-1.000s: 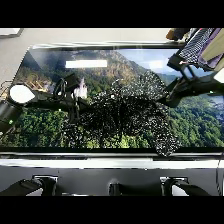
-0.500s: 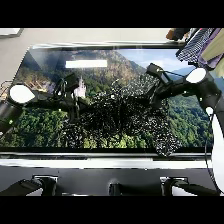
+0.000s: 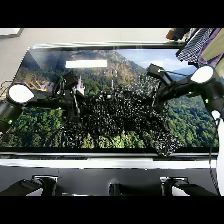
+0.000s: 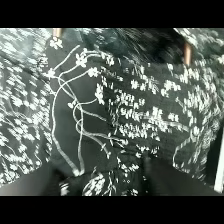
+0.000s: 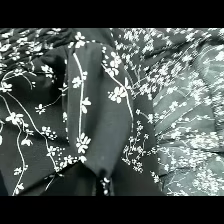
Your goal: Fold the clothes and pants, and hang the long-sleeved shirts on hangers.
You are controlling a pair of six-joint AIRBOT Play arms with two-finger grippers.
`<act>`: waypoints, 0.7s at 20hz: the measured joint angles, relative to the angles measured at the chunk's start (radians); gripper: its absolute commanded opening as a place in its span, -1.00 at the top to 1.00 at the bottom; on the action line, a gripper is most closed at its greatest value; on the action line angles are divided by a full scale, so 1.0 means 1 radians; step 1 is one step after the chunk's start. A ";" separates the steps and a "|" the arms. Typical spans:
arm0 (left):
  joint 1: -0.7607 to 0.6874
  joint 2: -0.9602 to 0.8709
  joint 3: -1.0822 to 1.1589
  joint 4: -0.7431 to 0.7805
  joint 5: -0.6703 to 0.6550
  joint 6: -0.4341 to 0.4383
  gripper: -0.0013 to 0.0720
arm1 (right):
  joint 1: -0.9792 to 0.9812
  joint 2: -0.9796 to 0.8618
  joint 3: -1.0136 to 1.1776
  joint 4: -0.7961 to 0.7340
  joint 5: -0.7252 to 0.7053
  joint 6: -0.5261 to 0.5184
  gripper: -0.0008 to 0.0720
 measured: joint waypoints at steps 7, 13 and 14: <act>0.001 0.030 0.002 -0.002 0.264 -0.196 -0.72 | 0.001 0.149 0.000 -0.082 0.022 0.143 0.90; 0.001 0.117 0.032 -0.017 0.574 -0.549 -0.71 | 0.001 0.299 0.000 -0.277 0.005 0.377 0.90; 0.001 0.131 0.036 -0.016 0.600 -0.604 -0.71 | 0.001 0.326 0.000 -0.318 0.002 0.424 0.90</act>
